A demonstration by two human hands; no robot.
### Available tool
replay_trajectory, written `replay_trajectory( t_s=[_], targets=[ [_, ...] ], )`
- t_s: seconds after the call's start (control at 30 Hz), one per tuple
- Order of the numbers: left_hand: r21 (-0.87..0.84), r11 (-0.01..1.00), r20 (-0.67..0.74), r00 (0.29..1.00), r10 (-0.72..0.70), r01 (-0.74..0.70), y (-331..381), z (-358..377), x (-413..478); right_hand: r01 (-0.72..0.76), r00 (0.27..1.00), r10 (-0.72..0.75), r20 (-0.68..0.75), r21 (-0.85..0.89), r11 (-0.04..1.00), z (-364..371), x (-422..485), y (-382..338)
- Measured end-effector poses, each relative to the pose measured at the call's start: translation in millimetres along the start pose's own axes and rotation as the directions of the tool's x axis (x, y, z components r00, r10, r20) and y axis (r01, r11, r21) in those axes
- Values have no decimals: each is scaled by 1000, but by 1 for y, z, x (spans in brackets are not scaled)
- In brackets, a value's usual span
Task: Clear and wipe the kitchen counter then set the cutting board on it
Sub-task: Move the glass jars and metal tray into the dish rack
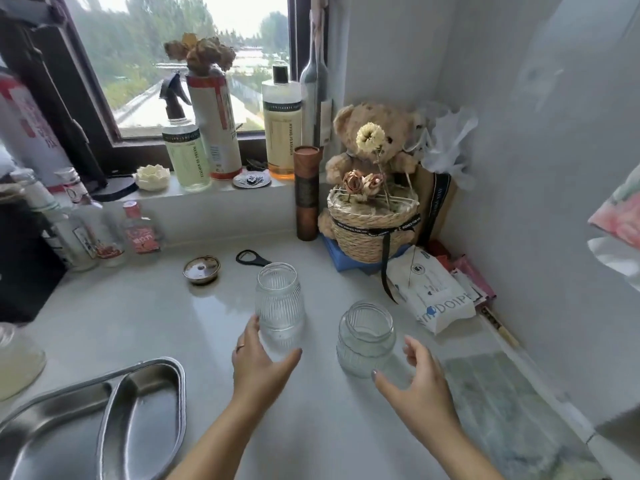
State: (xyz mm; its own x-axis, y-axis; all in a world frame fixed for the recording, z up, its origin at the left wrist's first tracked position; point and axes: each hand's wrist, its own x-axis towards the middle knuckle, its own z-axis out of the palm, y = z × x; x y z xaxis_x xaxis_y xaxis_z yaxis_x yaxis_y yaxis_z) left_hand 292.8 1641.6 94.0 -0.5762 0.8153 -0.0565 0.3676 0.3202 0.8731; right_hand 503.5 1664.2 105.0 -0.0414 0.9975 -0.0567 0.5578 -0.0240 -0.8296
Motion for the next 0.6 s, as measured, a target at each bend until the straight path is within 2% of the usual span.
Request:
replay_trajectory(
  t_s=[0.1,0.33,0.43,0.5,0.6],
  targets=[
    [11,999,-57,997,-43,43,6,10,35,33,998,-34,52,29,999,13,24,-7],
    [-81,992,-197,974,-109,94,1,43,76,77,997,-76,-17,130,989,38,45,6],
    [-89,990,-254,958,-131,112,4,46,80,60,998,-63,9,220,974,40,51,12],
    [-60,992,-267,955,-126,114,8,42,73,51,997,-67,45,284,958,40,53,16],
    [-67,996,-224,972,-70,57,6,26,44,119,986,-152,70,344,931,41,49,12]
  ],
)
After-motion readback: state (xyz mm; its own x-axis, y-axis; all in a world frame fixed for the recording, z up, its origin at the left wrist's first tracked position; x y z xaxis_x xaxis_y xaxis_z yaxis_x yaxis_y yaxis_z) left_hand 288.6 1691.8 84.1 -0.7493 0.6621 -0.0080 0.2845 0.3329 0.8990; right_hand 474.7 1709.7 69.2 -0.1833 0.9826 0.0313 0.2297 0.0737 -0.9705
